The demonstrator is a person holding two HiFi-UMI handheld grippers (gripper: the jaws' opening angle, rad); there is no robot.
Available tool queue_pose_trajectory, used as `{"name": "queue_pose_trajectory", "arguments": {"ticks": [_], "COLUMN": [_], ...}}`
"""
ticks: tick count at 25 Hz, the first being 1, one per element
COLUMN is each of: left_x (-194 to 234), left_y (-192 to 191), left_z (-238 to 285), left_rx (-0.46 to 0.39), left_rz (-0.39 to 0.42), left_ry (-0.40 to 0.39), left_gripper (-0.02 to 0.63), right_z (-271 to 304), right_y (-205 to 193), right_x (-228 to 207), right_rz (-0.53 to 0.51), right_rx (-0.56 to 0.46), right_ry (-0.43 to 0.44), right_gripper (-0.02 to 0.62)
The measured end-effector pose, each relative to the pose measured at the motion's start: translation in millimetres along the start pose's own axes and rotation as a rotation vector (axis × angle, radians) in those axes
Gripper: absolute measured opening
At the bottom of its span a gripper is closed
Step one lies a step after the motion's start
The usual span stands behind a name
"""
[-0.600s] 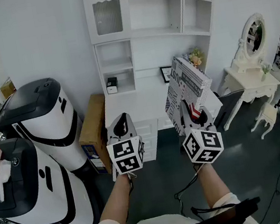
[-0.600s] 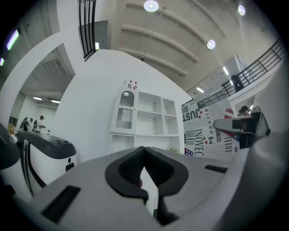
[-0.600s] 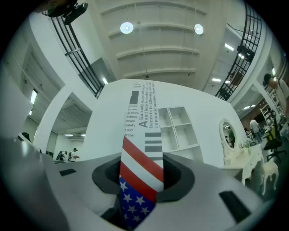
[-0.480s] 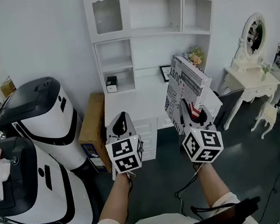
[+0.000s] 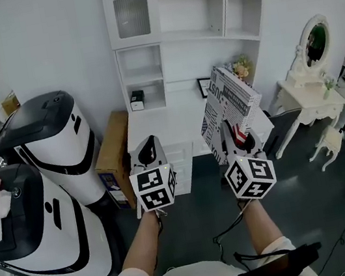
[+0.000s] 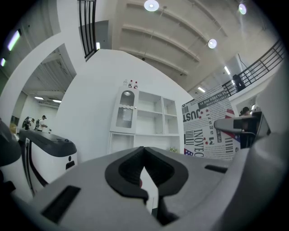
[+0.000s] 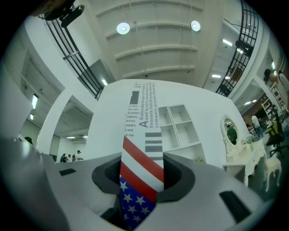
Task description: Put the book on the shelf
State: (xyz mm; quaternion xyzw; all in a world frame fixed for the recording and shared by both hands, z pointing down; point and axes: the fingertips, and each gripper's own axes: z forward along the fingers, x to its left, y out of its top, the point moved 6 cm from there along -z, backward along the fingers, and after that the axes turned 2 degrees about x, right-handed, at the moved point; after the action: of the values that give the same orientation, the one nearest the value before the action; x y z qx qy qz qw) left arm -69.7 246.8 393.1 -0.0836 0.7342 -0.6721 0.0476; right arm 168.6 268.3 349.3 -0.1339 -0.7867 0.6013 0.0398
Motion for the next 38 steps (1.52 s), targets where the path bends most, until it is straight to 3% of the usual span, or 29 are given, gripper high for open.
{"name": "queue_pose_trajectory", "arguments": {"ticks": [9,20,38], "left_x": [-23,-34,10], "left_y": [-10,-23,-17], "left_z": [1,20,161], "left_rx": [0.019,0.045,0.014], "left_rz": [0.000,0.035,0.013], "left_ry": [0.004,0.002,-0.036], "left_gripper": [0.008,0.008,0.008], "right_z": [-9,3,137], "right_y": [-6,-28,-42], "right_x": [-28,-62,-67], "right_rz": [0.041,0.099,0.041], "right_rx": [0.026,0.060,0.022], "right_ry": [0.024,-0.024,-0.026], "right_gripper": [0.170,0.170,0.170]}}
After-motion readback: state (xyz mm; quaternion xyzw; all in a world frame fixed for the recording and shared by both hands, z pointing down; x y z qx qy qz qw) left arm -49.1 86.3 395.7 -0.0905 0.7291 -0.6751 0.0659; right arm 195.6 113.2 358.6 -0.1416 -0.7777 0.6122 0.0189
